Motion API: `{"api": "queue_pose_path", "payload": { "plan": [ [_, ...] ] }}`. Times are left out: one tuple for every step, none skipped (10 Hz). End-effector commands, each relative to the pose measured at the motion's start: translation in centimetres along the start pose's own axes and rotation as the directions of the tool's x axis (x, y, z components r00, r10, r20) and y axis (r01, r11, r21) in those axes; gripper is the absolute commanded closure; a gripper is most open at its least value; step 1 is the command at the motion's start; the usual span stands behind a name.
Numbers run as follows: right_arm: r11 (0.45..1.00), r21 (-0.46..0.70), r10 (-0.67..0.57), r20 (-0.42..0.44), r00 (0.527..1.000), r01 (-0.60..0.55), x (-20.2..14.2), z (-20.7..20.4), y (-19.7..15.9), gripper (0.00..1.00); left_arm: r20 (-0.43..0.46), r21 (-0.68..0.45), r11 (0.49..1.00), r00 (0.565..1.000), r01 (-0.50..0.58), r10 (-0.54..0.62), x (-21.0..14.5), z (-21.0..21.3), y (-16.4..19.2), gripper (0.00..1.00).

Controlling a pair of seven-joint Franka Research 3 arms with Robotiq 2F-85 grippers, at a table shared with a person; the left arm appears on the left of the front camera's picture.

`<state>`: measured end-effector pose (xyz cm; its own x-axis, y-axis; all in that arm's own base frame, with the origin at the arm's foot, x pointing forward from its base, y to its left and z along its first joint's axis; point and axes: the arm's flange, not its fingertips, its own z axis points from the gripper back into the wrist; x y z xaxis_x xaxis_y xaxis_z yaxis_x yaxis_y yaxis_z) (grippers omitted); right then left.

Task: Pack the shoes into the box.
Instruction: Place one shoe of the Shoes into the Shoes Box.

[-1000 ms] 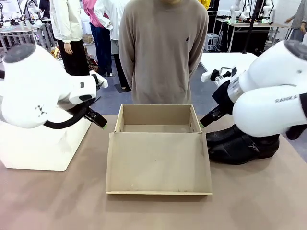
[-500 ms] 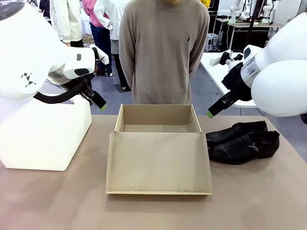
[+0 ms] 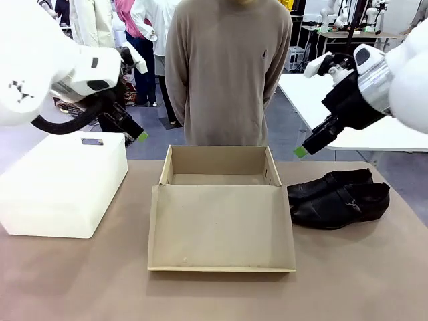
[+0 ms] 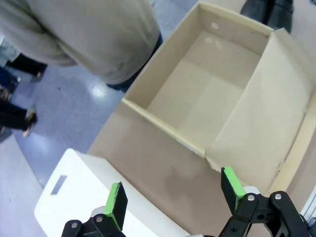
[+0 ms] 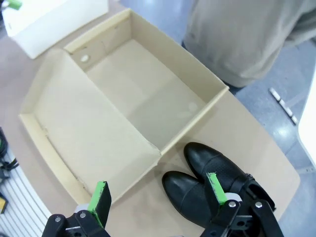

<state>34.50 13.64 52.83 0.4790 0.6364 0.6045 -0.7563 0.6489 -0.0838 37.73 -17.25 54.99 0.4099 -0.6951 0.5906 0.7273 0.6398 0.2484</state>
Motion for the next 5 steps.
{"api": "queue_pose_path", "payload": {
  "plan": [
    [0.991, 0.114, 0.067, 0.034, 0.997, -0.07, 0.0, 1.1, -0.9, 0.0, 0.087, -0.129, 0.99, 0.995, 0.053, -0.042, -1.0, 1.2, 1.7, 0.0],
    [0.986, 0.142, 0.087, 0.045, 0.995, -0.093, 0.3, 1.6, -0.9, 0.0, 0.123, -0.17, 0.984, 0.992, 0.056, -0.035, -1.4, 1.7, 2.1, 0.0],
    [0.977, 0.178, 0.107, 0.064, 0.992, -0.117, 0.6, 2.0, -0.9, 0.0, 0.149, -0.192, 0.98, 0.988, 0.054, -0.025, -1.4, 2.1, 2.5, 0.0],
    [0.971, 0.202, 0.116, 0.082, 0.99, -0.13, 0.8, 2.4, -1.0, 0.0, 0.17, -0.203, 0.978, 0.985, 0.045, -0.01, -1.5, 2.5, 2.9, 0.0],
    [0.963, 0.222, 0.13, 0.109, 0.986, -0.151, 1.0, 2.7, -1.0, 0.0, 0.184, -0.216, 0.976, 0.983, 0.037, 0.003, -1.6, 2.7, 3.2, 0.0]
  ]
}}
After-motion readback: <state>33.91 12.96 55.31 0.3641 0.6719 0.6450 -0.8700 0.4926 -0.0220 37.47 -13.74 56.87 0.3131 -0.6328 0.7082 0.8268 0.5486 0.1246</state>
